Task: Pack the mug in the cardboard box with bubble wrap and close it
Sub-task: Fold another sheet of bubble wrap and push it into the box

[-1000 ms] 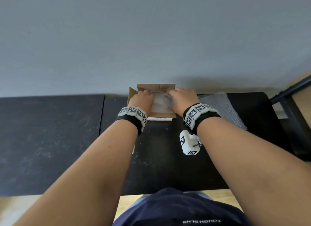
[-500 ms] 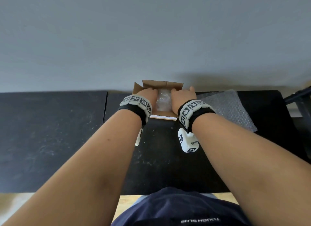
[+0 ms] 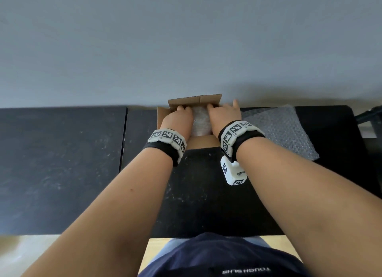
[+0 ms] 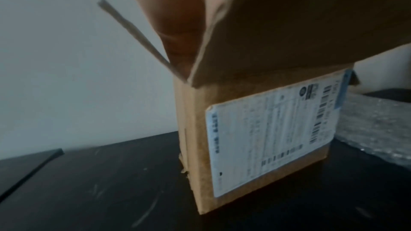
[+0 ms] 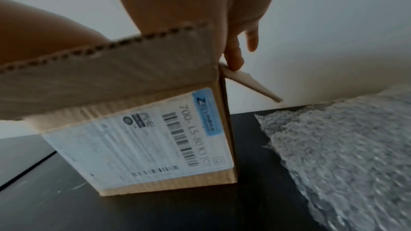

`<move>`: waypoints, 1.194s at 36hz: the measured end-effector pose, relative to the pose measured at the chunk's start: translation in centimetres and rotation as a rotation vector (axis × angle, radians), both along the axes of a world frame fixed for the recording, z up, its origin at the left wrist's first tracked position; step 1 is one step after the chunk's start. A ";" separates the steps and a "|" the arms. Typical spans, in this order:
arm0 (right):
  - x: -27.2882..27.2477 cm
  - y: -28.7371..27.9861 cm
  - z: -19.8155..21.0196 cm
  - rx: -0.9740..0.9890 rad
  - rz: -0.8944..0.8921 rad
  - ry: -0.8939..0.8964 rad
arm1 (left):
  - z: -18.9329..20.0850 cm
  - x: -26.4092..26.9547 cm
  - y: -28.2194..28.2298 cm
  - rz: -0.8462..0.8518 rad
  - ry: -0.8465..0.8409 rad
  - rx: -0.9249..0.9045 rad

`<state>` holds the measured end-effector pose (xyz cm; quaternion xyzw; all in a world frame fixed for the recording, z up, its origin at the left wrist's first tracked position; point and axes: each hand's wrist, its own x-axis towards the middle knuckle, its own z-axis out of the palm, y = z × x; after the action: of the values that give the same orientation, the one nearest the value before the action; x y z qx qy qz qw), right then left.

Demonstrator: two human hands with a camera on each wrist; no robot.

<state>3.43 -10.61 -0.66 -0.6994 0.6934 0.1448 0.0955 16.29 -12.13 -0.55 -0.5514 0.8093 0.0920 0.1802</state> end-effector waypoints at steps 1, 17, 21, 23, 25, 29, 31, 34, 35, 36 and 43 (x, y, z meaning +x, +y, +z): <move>0.0 -0.1 0.0 -0.005 0.018 0.009 | 0.0 0.0 0.3 0.023 0.007 -0.002; 0.5 1.1 2.0 0.058 -0.052 -0.007 | 1.5 -0.1 1.2 0.099 0.037 0.036; 0.3 1.9 2.9 -0.106 -0.012 -0.040 | 2.3 -0.1 1.4 0.126 0.055 0.058; 0.0 2.0 3.4 -0.137 0.031 -0.054 | 2.6 0.0 1.5 0.133 0.065 0.031; -0.3 1.8 3.7 -0.096 0.056 -0.052 | 2.8 0.0 1.5 0.142 0.065 0.018; -0.2 1.3 3.5 0.019 0.077 -0.010 | 2.7 0.2 1.4 0.157 0.047 0.061; -0.1 1.1 3.4 0.030 0.092 0.012 | 2.6 0.3 1.3 0.163 0.055 0.089; 0.3 1.1 3.4 0.044 0.110 0.027 | 2.2 0.1 1.1 0.175 0.082 0.106; 0.4 1.0 3.3 0.044 0.112 0.019 | 2.1 0.0 1.0 0.191 0.089 0.115; 0.5 0.9 3.2 0.043 0.110 0.009 | 2.0 -0.2 1.0 0.208 0.091 0.125; 0.6 -0.7 1.7 0.164 0.007 -0.119 | 1.3 -0.7 -0.2 0.227 0.073 0.170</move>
<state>4.01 -11.30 0.99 -0.6989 0.6700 0.1597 0.1928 15.56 -12.33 0.79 -0.6182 0.7372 0.2002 0.1852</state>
